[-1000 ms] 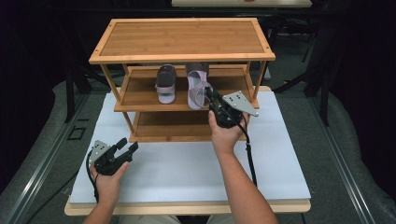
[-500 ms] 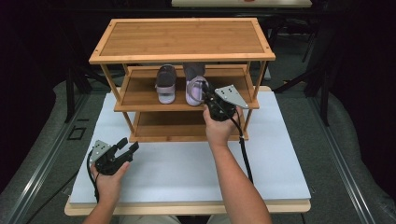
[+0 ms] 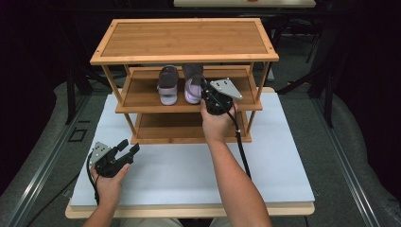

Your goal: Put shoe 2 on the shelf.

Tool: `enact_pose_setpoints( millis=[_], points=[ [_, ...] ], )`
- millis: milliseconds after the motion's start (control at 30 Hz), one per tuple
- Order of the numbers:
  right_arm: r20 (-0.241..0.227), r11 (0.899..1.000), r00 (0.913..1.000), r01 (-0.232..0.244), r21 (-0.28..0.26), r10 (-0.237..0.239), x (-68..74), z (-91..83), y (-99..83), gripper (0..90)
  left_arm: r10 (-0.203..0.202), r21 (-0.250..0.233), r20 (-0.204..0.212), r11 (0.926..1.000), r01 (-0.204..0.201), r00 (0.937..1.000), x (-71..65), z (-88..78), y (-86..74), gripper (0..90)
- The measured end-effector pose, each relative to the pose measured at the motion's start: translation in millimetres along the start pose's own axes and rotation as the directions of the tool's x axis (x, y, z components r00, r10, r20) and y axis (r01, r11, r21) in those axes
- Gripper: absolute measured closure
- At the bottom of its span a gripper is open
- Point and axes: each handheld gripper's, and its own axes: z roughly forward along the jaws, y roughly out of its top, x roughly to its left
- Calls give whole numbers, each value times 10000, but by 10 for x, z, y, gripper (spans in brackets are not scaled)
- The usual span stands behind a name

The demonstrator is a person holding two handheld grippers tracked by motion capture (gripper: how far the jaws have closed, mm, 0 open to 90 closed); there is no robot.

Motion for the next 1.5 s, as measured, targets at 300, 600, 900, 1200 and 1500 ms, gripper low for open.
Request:
enact_pose_setpoints(
  millis=[300, 600, 900, 1200, 1500],
  points=[
    [295, 9988, 9996, -5, 493, -9, -13, 31, -36, 827, 36, 0, 36, 10000, -36, 10000, -5, 2, 3, 453],
    [192, 9933, 9994, -290, 1121, 270, -39, 130, 22, 794, 46, -16, 43, 10000, -46, 10000, -11, -1, 10, 453],
    [172, 9932, 9998, -128, 1157, 109, -24, 184, 69, 728, 29, -65, 8, 10000, -29, 10000, 7, -5, 11, 453],
    [-278, 9997, 9996, -43, 257, 50, -27, 7, 122, 622, 116, -97, 190, 9999, -114, 9998, -29, -7, 48, 462],
    [-771, 9979, 9953, 600, 238, -580, -53, -292, 164, 614, 178, -306, 555, 9994, -161, 9983, -248, 21, 380, 511]
  ],
)
